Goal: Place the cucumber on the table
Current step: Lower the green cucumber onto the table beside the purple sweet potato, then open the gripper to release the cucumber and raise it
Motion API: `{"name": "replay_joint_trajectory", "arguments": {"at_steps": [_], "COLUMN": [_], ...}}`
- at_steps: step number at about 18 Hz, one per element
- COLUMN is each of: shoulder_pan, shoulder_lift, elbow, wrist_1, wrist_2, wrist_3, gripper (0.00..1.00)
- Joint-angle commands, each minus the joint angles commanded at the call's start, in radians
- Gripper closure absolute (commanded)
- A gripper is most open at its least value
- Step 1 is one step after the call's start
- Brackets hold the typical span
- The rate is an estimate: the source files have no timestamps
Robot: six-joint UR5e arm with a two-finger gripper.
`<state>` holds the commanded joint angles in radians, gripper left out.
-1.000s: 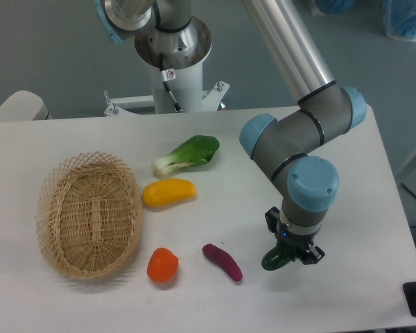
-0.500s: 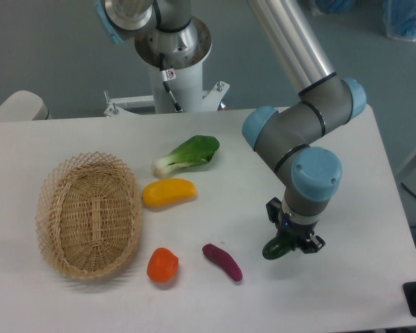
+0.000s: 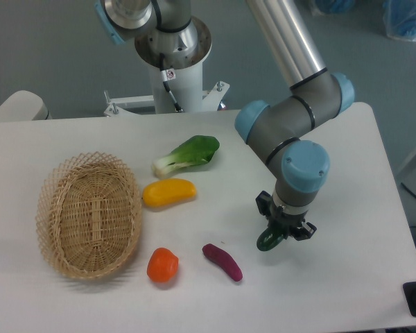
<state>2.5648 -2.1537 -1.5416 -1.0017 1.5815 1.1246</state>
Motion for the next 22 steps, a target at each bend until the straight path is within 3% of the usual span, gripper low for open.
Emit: {"name": "replay_joint_trajectory", "arguments": {"at_steps": [6, 8, 9, 11, 19, 22], "shoulder_pan": [-0.048, -0.048, -0.048, -0.045, -0.026, -0.023], "shoulder_lift": [-0.031, -0.032, -0.034, -0.034, 0.0, 0.003], "elbow": [0.0, 0.003, 0.005, 0.005, 0.034, 0.072], "wrist_1": [0.037, 0.032, 0.032, 0.032, 0.017, -0.04], "wrist_2": [0.018, 0.02, 0.02, 0.018, 0.017, 0.018], "wrist_3": [-0.078, -0.077, -0.08, -0.083, -0.065, 0.001], "gripper": [0.72, 0.57, 0.45, 0.0, 0.0, 0.0]}}
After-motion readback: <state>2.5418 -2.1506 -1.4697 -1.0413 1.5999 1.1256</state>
